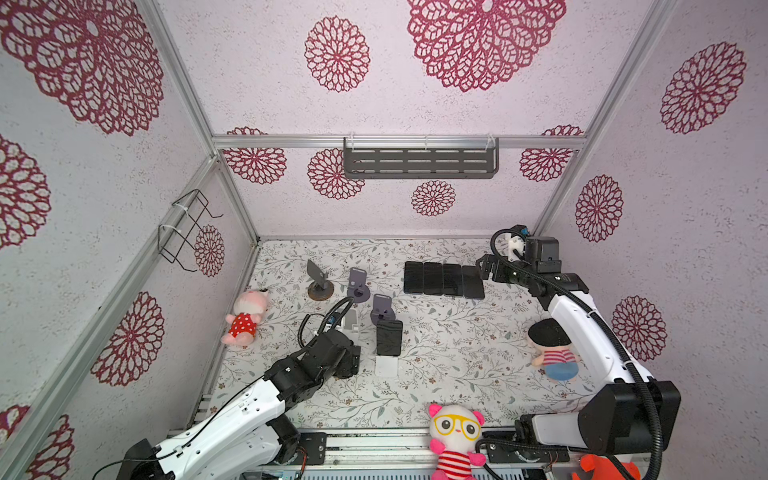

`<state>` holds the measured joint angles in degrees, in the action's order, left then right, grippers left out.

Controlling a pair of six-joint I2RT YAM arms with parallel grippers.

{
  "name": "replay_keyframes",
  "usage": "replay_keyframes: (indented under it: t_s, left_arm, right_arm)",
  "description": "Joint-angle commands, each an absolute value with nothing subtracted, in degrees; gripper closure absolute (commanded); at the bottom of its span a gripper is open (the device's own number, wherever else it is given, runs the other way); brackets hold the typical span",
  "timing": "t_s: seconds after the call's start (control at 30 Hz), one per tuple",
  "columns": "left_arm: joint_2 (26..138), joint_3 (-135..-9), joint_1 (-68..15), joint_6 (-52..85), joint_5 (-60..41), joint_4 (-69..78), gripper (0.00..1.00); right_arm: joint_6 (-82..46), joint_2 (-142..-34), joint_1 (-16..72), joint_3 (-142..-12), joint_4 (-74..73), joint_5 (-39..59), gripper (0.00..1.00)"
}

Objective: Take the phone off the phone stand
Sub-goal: 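Grip the black phone on the white stand with the left gripper, then lift the black phone toward the right gripper while the right gripper reaches for it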

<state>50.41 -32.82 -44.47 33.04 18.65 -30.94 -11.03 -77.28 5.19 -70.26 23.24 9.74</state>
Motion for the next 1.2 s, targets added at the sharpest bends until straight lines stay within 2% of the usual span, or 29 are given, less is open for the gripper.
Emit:
replay_keyframes:
  t_s: [0.0,0.47,0.83,1.17]
  left_arm:
    - [50.8,-32.0,-44.6,32.9,19.1,-28.5,0.18]
    - [50.6,-34.5,-44.3,33.2,19.2,-31.6,0.24]
    - [53.3,-43.8,-42.0,33.0,13.7,-37.8,0.32]
    - [53.5,-54.4,-35.5,32.6,8.6,-44.0,0.39]
  right_arm:
    - [-10.0,-76.9,5.4,-72.1,22.8,9.4,0.01]
    - [-10.0,-77.4,5.4,-72.0,23.1,9.6,0.01]
    - [-10.6,-78.3,5.4,-72.9,24.0,10.8,0.01]
    - [-10.2,-79.7,5.4,-76.0,26.7,14.2,0.01]
